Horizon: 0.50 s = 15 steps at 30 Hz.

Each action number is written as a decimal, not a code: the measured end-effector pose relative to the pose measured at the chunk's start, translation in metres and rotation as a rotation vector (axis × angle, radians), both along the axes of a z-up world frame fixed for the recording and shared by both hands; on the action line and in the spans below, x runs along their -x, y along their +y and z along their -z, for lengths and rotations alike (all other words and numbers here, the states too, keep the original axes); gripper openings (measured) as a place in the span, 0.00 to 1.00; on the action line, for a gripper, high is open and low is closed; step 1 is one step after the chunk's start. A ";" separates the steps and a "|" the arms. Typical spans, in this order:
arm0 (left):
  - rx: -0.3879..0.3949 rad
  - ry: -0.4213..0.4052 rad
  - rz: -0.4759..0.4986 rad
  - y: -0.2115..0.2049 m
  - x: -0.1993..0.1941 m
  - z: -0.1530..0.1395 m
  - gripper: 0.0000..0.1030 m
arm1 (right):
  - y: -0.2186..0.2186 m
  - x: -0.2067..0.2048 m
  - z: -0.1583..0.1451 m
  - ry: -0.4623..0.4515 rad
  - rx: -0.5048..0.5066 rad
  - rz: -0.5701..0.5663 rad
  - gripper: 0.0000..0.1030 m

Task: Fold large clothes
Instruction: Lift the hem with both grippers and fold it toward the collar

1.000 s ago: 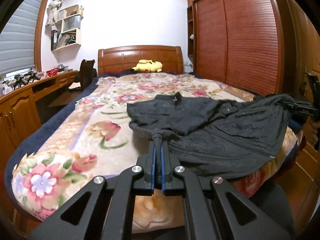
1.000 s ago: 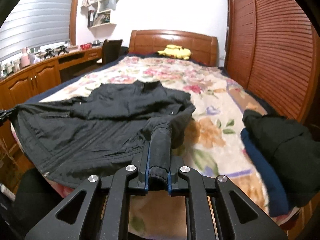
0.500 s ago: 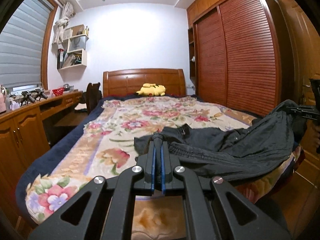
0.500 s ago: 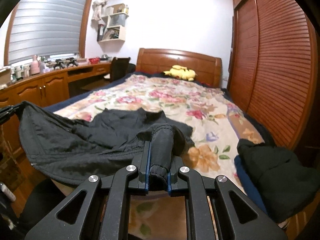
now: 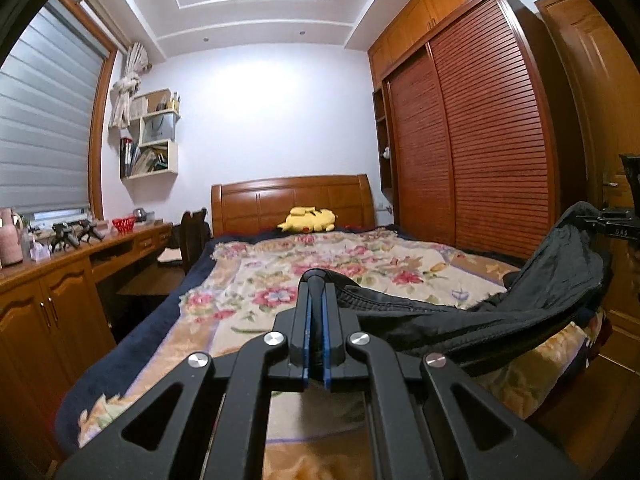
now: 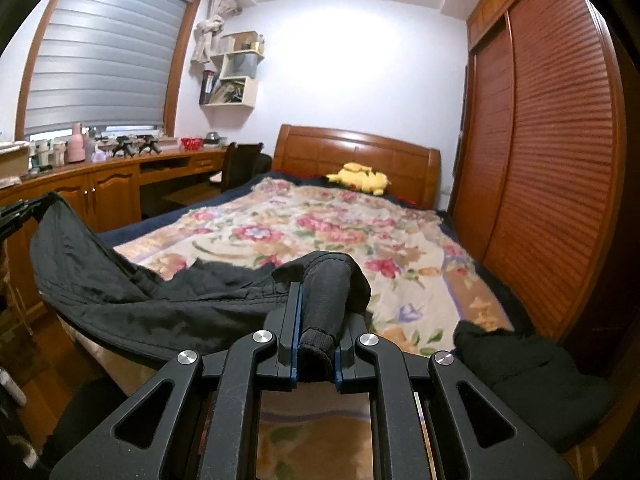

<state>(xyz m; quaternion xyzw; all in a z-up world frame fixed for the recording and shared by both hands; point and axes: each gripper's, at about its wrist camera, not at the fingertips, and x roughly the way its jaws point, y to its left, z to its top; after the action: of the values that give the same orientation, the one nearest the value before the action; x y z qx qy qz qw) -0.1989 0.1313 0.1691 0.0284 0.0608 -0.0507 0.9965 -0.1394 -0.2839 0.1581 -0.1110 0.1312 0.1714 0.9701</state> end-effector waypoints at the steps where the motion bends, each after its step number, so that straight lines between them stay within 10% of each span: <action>1: -0.003 -0.007 -0.002 0.000 0.001 -0.004 0.01 | -0.001 0.002 -0.003 -0.007 0.003 0.001 0.09; 15: -0.001 0.027 -0.062 0.015 -0.038 -0.013 0.01 | 0.000 -0.015 -0.028 -0.028 -0.006 0.005 0.09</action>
<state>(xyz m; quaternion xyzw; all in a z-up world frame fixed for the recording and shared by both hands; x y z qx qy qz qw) -0.1604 0.1461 0.1819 0.0261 0.0752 -0.0201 0.9966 -0.1240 -0.2838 0.1860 -0.1099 0.1176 0.1676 0.9726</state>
